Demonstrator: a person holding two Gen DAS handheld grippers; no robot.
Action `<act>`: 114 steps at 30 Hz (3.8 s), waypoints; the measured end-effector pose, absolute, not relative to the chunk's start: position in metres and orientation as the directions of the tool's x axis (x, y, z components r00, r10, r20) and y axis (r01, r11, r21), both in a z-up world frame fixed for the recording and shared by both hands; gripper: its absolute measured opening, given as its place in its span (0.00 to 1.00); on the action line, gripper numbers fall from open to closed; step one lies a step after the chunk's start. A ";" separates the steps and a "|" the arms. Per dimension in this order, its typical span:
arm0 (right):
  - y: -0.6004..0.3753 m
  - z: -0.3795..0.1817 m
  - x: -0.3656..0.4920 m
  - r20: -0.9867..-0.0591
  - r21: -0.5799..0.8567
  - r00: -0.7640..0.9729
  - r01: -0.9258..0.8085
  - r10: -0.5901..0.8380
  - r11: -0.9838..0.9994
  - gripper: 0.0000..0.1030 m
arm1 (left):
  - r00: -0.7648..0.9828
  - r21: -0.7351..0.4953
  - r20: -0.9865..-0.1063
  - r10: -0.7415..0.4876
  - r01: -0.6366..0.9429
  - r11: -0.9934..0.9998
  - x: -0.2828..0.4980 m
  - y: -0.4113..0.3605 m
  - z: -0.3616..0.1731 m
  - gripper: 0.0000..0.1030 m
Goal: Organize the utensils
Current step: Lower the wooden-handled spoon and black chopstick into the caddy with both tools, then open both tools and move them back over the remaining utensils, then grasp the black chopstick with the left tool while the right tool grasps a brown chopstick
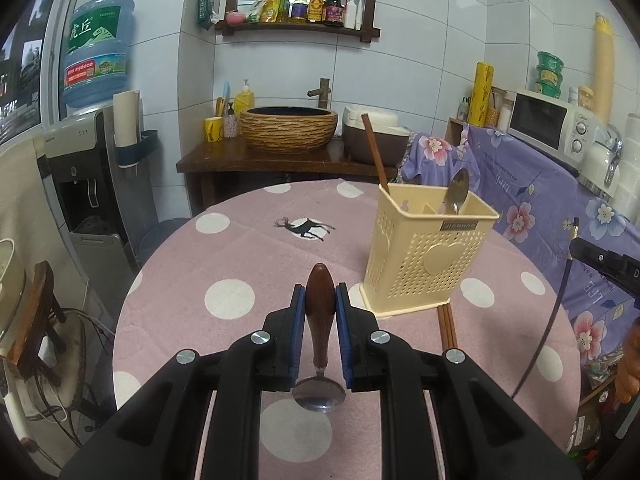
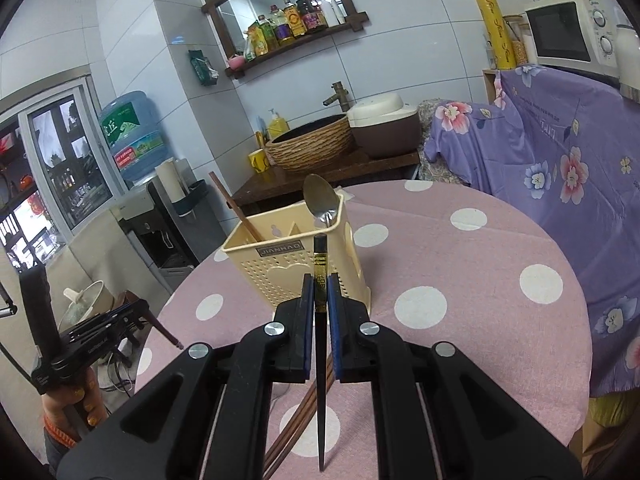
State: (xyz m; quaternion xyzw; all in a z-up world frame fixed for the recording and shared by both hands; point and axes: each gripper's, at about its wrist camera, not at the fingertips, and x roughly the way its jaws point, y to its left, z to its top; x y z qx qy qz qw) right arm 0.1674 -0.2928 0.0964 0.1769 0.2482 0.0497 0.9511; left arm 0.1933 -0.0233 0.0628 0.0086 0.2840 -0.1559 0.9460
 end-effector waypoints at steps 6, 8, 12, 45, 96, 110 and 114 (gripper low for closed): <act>-0.288 0.137 0.171 -0.393 0.318 0.901 -0.056 0.185 0.947 0.07 | 0.807 -0.075 -0.483 -0.340 0.349 0.934 0.202 -0.029 0.106 0.16; -0.284 0.164 0.177 -0.362 0.299 0.910 -0.092 0.202 0.950 0.07 | 0.800 -0.096 -0.466 -0.377 0.378 0.921 0.212 -0.032 0.132 0.15; -0.276 0.220 0.192 -0.310 0.247 0.929 -0.124 0.200 0.961 0.07 | 0.805 -0.123 -0.416 -0.423 0.411 0.903 0.230 -0.043 0.182 0.15; -0.283 0.145 0.286 -0.412 0.220 0.910 0.041 0.055 0.975 0.08 | 0.728 -0.140 -0.575 -0.373 0.362 0.922 0.296 -0.125 0.082 0.15; -0.176 -0.049 0.172 -0.770 -0.042 0.635 0.042 -0.059 0.998 0.69 | 0.685 -0.106 -0.704 -0.187 0.160 0.981 0.182 -0.010 -0.032 0.72; -0.238 -0.037 0.162 -0.785 0.081 0.618 0.167 -0.040 0.983 0.70 | 0.654 -0.096 -0.722 -0.225 0.227 0.969 0.180 -0.034 -0.038 0.72; -0.216 -0.047 0.174 -0.809 0.065 0.587 0.146 -0.033 0.987 0.68 | 0.653 -0.090 -0.722 -0.229 0.240 0.967 0.177 -0.039 -0.038 0.72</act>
